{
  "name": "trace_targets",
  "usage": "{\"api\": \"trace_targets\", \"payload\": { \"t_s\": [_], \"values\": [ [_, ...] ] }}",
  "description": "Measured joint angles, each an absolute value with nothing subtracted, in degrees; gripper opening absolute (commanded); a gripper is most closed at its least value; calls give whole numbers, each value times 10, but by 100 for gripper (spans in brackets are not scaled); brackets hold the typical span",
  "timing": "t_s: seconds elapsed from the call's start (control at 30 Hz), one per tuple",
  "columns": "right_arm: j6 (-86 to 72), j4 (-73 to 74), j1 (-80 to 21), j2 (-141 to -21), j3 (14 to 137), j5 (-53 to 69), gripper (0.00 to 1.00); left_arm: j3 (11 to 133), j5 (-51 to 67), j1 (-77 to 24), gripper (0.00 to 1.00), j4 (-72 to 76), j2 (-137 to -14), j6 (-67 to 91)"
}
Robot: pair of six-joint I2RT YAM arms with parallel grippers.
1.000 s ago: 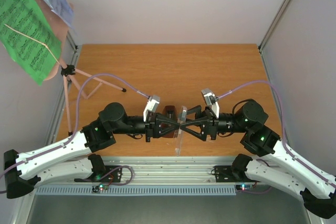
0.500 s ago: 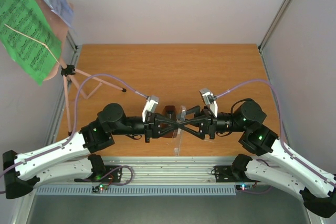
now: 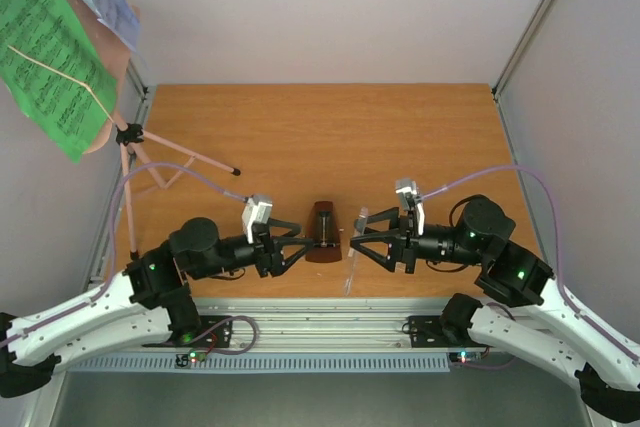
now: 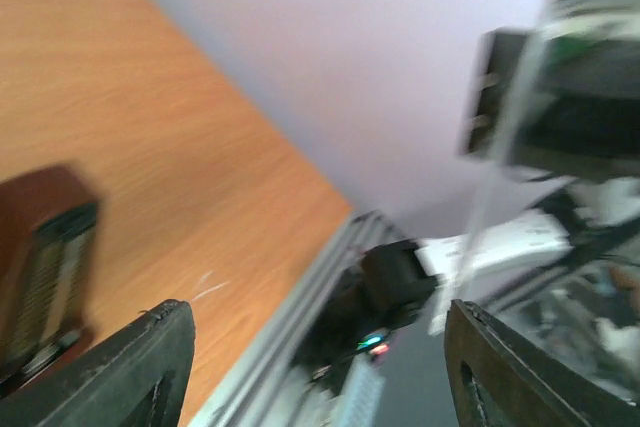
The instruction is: Pack up the instrument practice props
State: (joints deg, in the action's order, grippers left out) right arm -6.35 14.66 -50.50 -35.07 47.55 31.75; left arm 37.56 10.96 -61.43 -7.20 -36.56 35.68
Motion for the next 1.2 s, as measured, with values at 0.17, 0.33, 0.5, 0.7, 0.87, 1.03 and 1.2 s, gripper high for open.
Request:
{"api": "trace_targets", "payload": {
  "t_s": [0.17,0.33,0.5,0.7,0.87,1.03,1.2],
  "values": [
    [-9,243,-505,-332,477,246,51,302,43,-614,76,-115,-378,357],
    [15,281,-505,-331,458,200,52,251,-6,-614,92,-131,-457,356],
    [23,297,-505,-330,442,176,52,209,-40,-614,96,-74,-508,336],
    [25,297,-505,-316,435,161,53,144,-71,-614,96,40,-534,274],
    [25,292,-505,-310,432,157,54,137,-75,-614,96,117,-583,221],
    [25,288,-505,-312,427,157,54,140,-70,-614,95,170,-642,190],
    [25,287,-505,-311,427,157,55,142,-79,-615,93,209,-689,175]
  ]
}}
